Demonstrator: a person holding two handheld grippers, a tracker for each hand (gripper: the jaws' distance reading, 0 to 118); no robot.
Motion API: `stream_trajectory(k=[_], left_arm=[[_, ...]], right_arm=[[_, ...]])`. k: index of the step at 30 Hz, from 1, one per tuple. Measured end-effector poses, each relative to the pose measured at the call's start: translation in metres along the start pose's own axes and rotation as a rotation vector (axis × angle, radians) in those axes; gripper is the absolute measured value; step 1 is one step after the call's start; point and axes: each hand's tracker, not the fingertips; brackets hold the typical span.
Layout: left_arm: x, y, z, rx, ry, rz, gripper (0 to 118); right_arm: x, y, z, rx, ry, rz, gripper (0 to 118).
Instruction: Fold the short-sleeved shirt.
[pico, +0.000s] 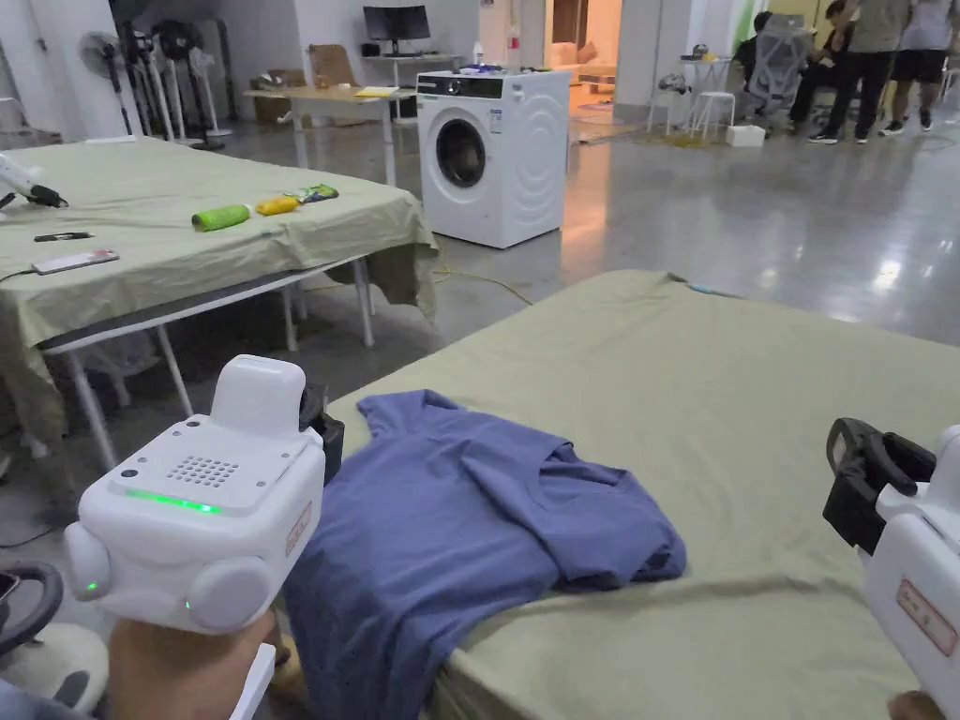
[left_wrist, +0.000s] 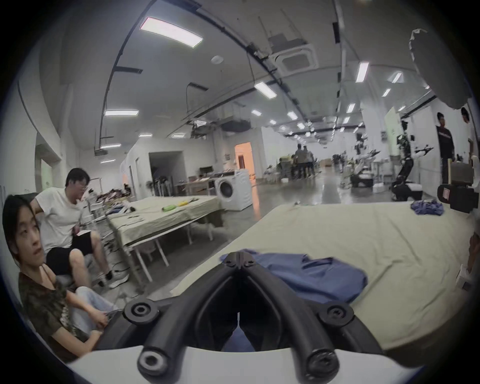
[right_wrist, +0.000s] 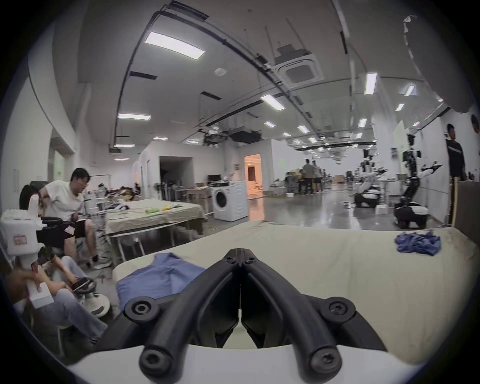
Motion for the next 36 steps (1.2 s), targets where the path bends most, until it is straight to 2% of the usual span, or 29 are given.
stream_trajectory(k=[3,5,7,10,11,13,15,17,19,20,21,22,23,27,32,34,35,36], left_arm=[[0.003,0.006,-0.022,-0.079,-0.065,-0.071,0],[0.013,0.02,-0.054,-0.165,-0.186,-0.056,0],[0.023,0.044,-0.11,-0.336,-0.298,0.044,0],[0.046,0.058,-0.216,-0.746,-0.455,0.291,0],[0.054,0.047,-0.238,-0.813,-0.44,0.317,0],[0.076,0.035,-0.269,-0.947,-0.371,0.219,0],[0.091,0.026,-0.282,-0.929,-0.354,0.143,0],[0.099,0.012,-0.288,-1.002,-0.388,0.167,0],[0.105,0.001,-0.3,-1.074,-0.363,0.198,0],[0.103,-0.004,-0.303,-1.071,-0.336,0.187,11],[0.105,-0.008,-0.307,-1.053,-0.3,0.167,44],[0.106,-0.012,-0.31,-1.043,-0.269,0.152,85],[0.107,-0.017,-0.31,-1.023,-0.234,0.145,99],[0.1,-0.036,-0.332,-0.996,-0.242,0.181,98],[0.109,-0.085,-0.345,-1.151,-0.268,0.093,98],[0.112,-0.098,-0.343,-1.117,-0.26,0.071,99],[0.111,-0.095,-0.342,-1.098,-0.248,0.085,98],[0.113,-0.093,-0.34,-1.104,-0.242,0.091,90]], right_arm=[[-0.007,-0.009,-0.007,-0.022,0.026,-0.01,2],[-0.007,-0.014,-0.008,-0.045,0.03,-0.013,2],[-0.005,-0.02,-0.008,-0.076,0.034,0.001,2],[-0.007,-0.026,-0.01,-0.112,0.033,0.037,2],[-0.007,-0.027,-0.009,-0.114,0.03,0.036,3],[-0.005,-0.027,-0.009,-0.125,0.039,0.008,2],[-0.003,-0.027,-0.009,-0.126,0.036,0.007,2],[0.003,-0.027,-0.016,-0.138,0.035,0.006,2],[0.007,-0.029,-0.019,-0.141,0.037,-0.01,2],[0.008,-0.03,-0.021,-0.141,0.037,-0.011,2],[0.005,-0.029,-0.023,-0.145,0.036,-0.01,2],[0.005,-0.03,-0.024,-0.149,0.039,-0.01,2],[0.006,-0.032,-0.025,-0.153,0.045,-0.008,3],[0.004,-0.035,-0.026,-0.163,0.051,0.014,3],[0.007,-0.039,-0.031,-0.172,0.054,-0.032,2],[0.006,-0.037,-0.03,-0.176,0.05,-0.042,2],[0.007,-0.037,-0.03,-0.177,0.05,-0.042,2],[0.007,-0.037,-0.029,-0.179,0.048,-0.037,3]])
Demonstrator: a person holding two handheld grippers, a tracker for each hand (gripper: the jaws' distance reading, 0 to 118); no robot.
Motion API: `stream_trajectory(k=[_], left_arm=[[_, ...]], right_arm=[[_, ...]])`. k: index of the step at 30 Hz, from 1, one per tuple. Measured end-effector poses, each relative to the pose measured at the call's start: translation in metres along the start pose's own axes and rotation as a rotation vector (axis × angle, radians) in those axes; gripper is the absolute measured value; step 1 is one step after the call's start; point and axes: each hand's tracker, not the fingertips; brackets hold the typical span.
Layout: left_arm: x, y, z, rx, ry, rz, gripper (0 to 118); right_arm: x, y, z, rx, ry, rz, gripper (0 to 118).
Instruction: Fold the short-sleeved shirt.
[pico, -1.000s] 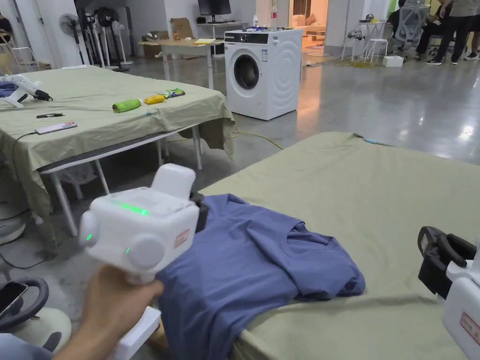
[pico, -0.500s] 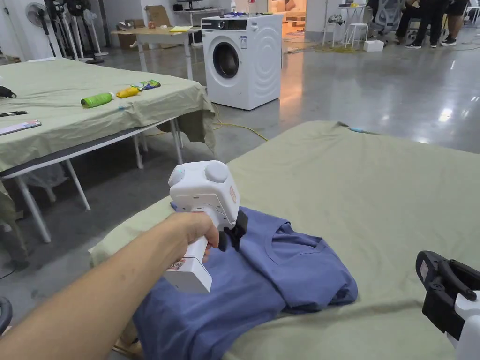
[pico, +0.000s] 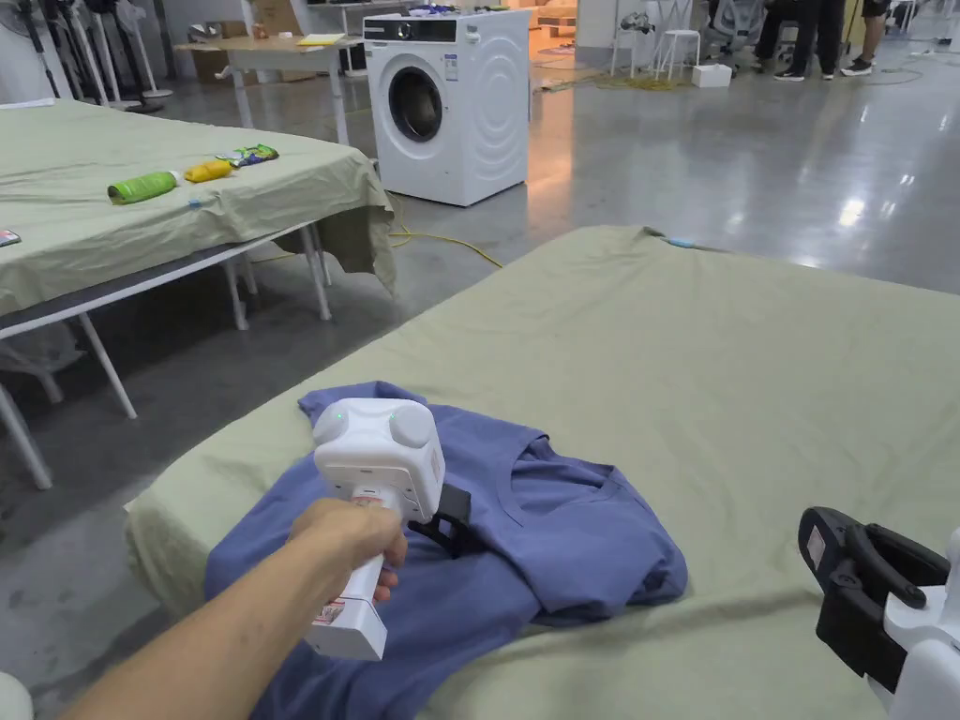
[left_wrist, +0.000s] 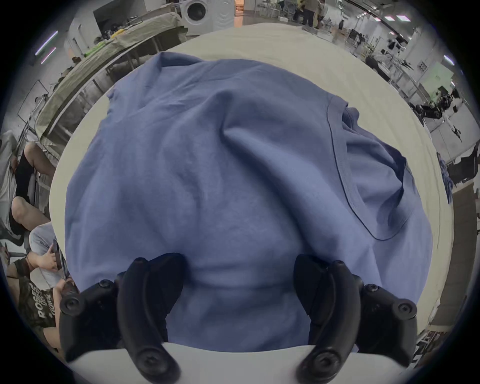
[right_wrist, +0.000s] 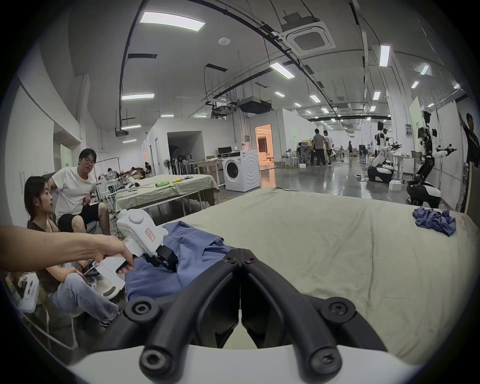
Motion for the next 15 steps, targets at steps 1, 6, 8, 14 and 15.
stream_trajectory(k=[1,6,8,14,15], left_arm=[[0.001,0.003,0.003,-0.007,0.007,-0.007,70],[-0.01,0.001,0.024,0.063,-0.034,-0.056,1],[-0.013,-0.005,0.034,0.126,-0.062,-0.026,1],[-0.015,-0.007,0.1,0.287,-0.228,-0.029,1],[-0.013,-0.007,0.12,0.329,-0.219,-0.049,1]], right_arm=[[-0.002,0.001,0.001,-0.002,-0.004,0.009,3],[0.002,0.0,0.006,-0.001,-0.008,0.028,3],[0.005,0.0,0.009,0.002,-0.014,0.015,3],[0.025,0.008,0.03,0.031,-0.044,-0.037,3],[0.029,0.01,0.036,0.038,-0.052,-0.034,3]])
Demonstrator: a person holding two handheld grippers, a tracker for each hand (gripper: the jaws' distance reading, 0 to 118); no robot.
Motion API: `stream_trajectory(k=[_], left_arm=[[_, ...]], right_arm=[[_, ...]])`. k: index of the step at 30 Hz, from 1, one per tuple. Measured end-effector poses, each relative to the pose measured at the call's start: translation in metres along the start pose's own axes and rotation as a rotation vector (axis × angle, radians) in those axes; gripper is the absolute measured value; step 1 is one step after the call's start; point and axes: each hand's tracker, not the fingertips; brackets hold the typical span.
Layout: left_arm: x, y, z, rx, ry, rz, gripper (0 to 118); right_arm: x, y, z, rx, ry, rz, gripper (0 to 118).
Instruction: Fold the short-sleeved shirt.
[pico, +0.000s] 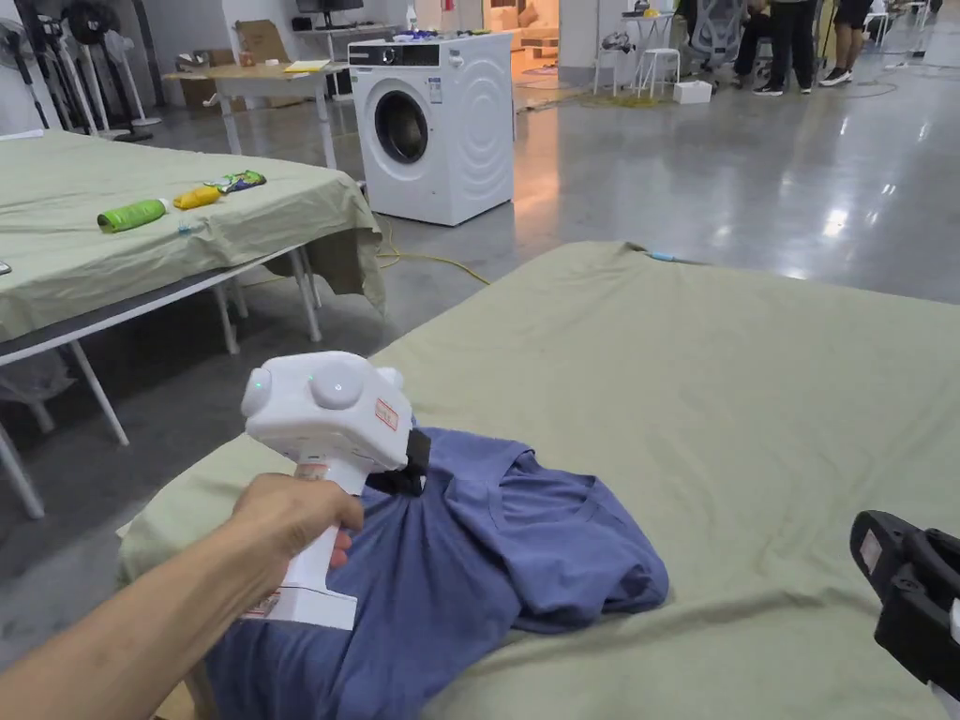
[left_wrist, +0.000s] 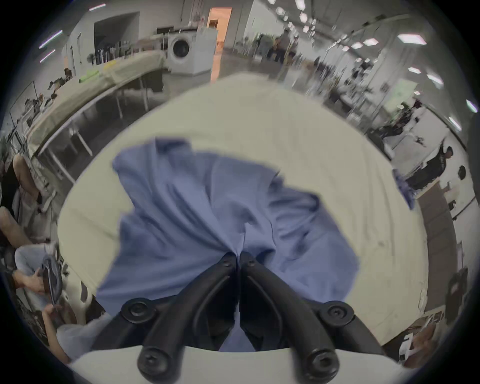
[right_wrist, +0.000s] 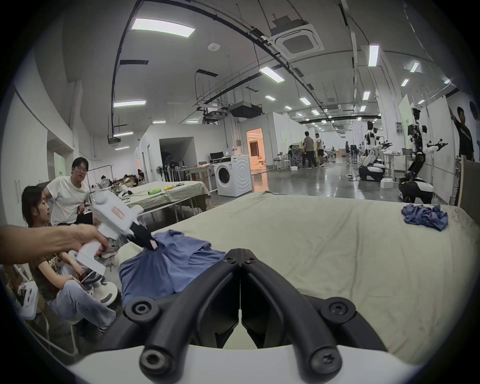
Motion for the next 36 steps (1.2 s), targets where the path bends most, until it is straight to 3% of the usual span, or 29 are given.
stream_trajectory(k=[3,8,12,19,24,27,32,36], left_arm=[[0.031,0.012,0.05,0.015,-0.042,-0.054,1],[0.086,0.041,0.131,0.209,-0.15,-0.097,1],[0.148,0.056,0.165,0.235,-0.184,-0.206,1],[0.277,0.044,0.15,0.244,-0.33,-0.41,1],[0.399,0.021,0.135,0.205,-0.552,-0.534,1],[0.473,-0.008,0.125,0.199,-0.609,-0.702,1],[0.556,-0.065,0.085,0.071,-0.769,-0.728,1],[0.601,-0.127,0.045,-0.036,-0.847,-0.85,1]], right_arm=[[0.012,0.007,0.016,0.022,-0.025,-0.004,2],[0.026,0.018,0.044,0.063,-0.062,-0.012,2],[0.038,0.026,0.068,0.105,-0.08,-0.045,2],[0.067,0.04,0.127,0.19,-0.157,-0.05,2],[0.105,0.044,0.184,0.236,-0.279,-0.072,2],[0.125,0.044,0.219,0.255,-0.352,-0.084,2],[0.148,0.038,0.265,0.266,-0.469,-0.078,2],[0.161,0.024,0.283,0.243,-0.531,-0.091,2]])
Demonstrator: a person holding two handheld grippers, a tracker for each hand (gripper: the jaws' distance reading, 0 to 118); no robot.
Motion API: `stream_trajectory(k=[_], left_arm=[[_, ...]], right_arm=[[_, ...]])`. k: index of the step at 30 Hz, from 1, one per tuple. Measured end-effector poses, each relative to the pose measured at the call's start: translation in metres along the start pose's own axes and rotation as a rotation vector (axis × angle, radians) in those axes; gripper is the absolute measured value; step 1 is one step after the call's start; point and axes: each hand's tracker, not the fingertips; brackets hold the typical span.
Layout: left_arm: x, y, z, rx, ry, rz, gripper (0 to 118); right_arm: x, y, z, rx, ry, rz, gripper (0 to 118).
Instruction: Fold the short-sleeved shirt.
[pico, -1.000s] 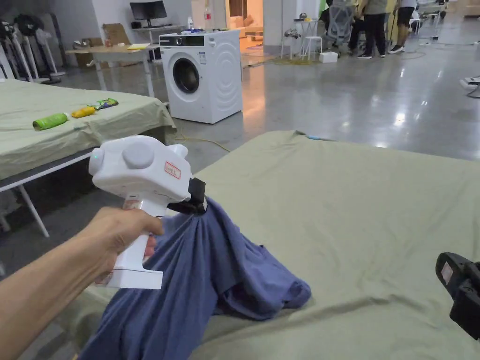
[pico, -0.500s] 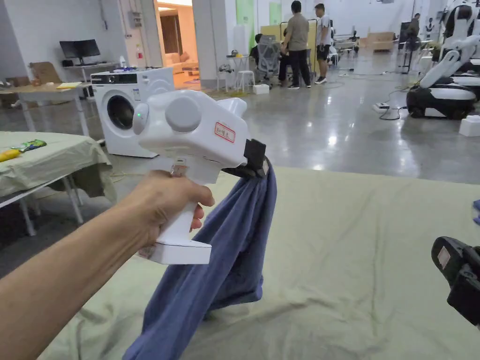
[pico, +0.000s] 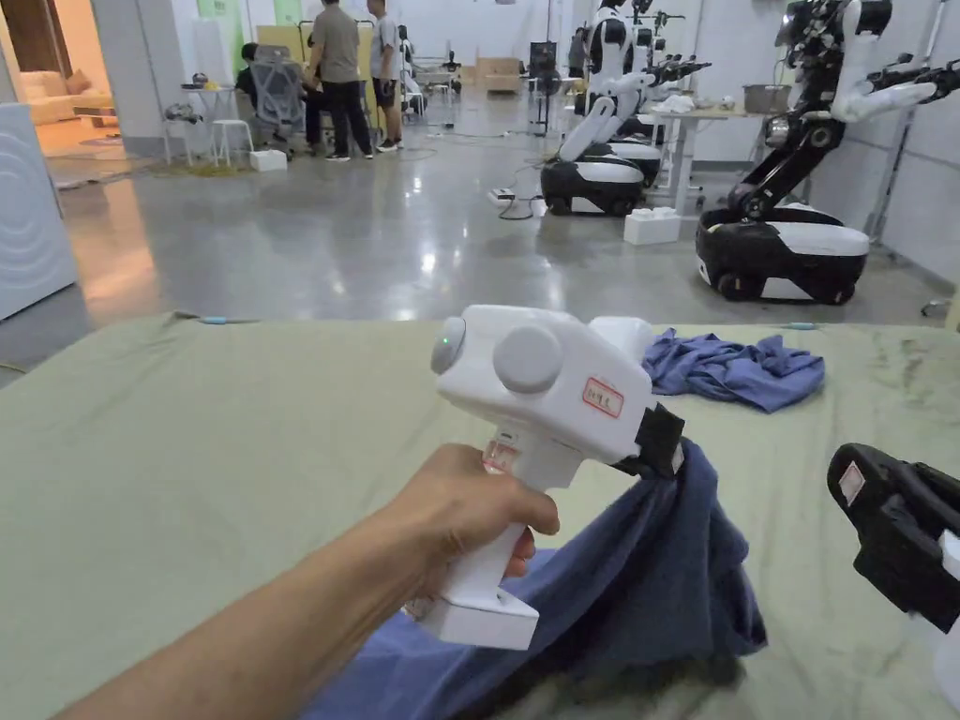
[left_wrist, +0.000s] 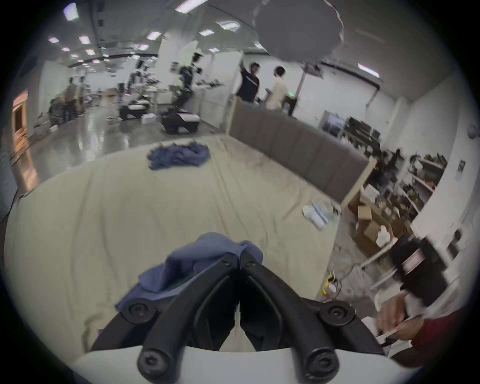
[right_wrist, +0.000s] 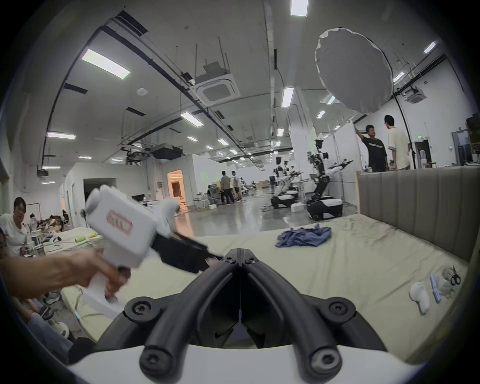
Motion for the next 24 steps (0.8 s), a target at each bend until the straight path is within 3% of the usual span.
stream_trajectory(k=[4,5,6,7,8,11,15,18,20,21,22,23,24], left_arm=[[-0.01,-0.033,-0.055,-0.08,0.03,0.058,2],[-0.017,-0.039,-0.061,-0.088,0.042,0.091,8],[-0.025,-0.044,-0.063,-0.085,0.036,0.134,33],[-0.031,-0.046,-0.063,-0.082,0.035,0.162,67],[-0.037,-0.047,-0.058,-0.074,0.04,0.173,83],[-0.044,-0.046,-0.006,0.032,0.062,0.154,82],[-0.023,-0.074,0.105,0.281,0.419,-0.12,83],[-0.022,-0.124,0.164,0.388,0.608,-0.043,83],[-0.031,-0.158,0.186,0.392,0.616,0.02,77],[-0.031,-0.171,0.188,0.356,0.651,0.022,53],[-0.036,-0.183,0.187,0.304,0.746,0.017,2],[-0.045,-0.195,0.188,0.284,0.769,0.028,0],[-0.056,-0.202,0.188,0.234,0.686,0.091,0]], right_arm=[[0.018,-0.015,0.0,-0.032,-0.034,-0.03,2],[0.02,-0.017,0.0,-0.035,-0.037,-0.038,2],[0.023,-0.02,-0.001,-0.038,-0.04,-0.041,2],[0.023,-0.021,-0.002,-0.041,-0.042,-0.039,2],[0.023,-0.022,-0.003,-0.044,-0.044,-0.034,2],[0.022,-0.024,-0.005,-0.053,-0.036,-0.029,2],[0.019,-0.034,-0.004,-0.054,-0.026,-0.011,2],[0.016,-0.044,-0.003,-0.066,-0.014,-0.017,2],[0.013,-0.051,-0.003,-0.074,-0.004,-0.02,2],[0.011,-0.054,-0.004,-0.08,0.002,-0.021,2],[0.005,-0.055,-0.004,-0.09,0.008,-0.024,2],[0.003,-0.057,-0.006,-0.103,0.015,-0.032,2],[0.001,-0.059,-0.007,-0.111,0.026,-0.043,2]])
